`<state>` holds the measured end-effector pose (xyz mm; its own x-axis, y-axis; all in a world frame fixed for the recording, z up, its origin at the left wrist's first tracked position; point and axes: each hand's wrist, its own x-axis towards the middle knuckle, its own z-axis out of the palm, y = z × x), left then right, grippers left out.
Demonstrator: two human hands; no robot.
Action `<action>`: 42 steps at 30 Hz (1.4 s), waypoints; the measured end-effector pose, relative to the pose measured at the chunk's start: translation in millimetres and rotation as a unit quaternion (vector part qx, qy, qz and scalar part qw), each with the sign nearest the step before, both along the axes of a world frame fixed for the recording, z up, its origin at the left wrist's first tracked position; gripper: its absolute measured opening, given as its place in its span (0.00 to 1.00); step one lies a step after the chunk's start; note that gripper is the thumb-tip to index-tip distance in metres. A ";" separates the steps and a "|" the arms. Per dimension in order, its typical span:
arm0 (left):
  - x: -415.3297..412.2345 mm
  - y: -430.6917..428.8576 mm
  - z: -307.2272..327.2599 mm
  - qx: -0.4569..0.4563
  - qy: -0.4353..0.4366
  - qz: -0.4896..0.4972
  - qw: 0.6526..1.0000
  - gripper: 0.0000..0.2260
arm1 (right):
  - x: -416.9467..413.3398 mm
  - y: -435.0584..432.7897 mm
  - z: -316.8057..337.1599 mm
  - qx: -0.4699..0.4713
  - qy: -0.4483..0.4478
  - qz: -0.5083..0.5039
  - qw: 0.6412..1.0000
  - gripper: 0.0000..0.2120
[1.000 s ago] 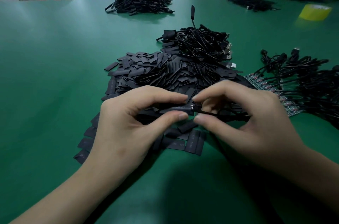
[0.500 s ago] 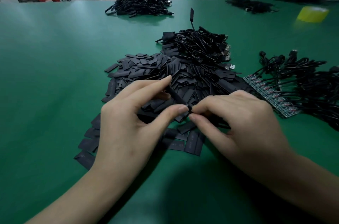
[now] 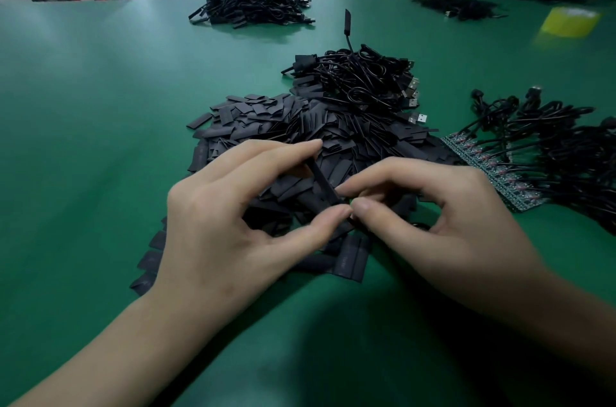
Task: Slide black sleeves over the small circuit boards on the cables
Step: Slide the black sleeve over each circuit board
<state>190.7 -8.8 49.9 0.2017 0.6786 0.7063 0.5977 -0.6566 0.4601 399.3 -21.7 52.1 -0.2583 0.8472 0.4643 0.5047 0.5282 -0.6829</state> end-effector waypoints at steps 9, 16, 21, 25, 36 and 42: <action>1.3 -1.4 0.9 0.006 0.001 -0.033 0.999 0.19 | 1.7 0.3 2.7 0.144 -0.087 -0.024 0.985 0.04; 1.0 -1.2 2.9 -0.007 0.000 -0.056 0.998 0.19 | -0.1 -2.8 1.8 0.175 -0.102 -0.032 0.979 0.02; 1.4 -0.9 2.6 -0.011 0.000 -0.058 0.998 0.20 | 0.2 -1.3 0.8 0.140 -0.082 -0.015 0.987 0.03; 0.7 -0.6 2.2 -0.029 -0.029 -0.049 0.998 0.23 | 1.3 1.2 1.1 0.109 -0.102 0.005 0.989 0.03; -4.7 8.1 -0.6 -0.073 -0.112 0.038 0.990 0.19 | 9.3 7.5 1.7 -0.020 -0.175 0.038 0.984 0.12; -7.7 14.3 -7.7 -0.136 -0.166 0.071 0.974 0.23 | 11.0 9.0 5.9 -0.044 -0.181 0.042 0.982 0.07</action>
<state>183.0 5.5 42.2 -0.1168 0.8538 0.5073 0.4617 -0.4055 0.7889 410.3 -12.7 58.0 -0.4634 0.8484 0.2557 0.6804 0.5255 -0.5108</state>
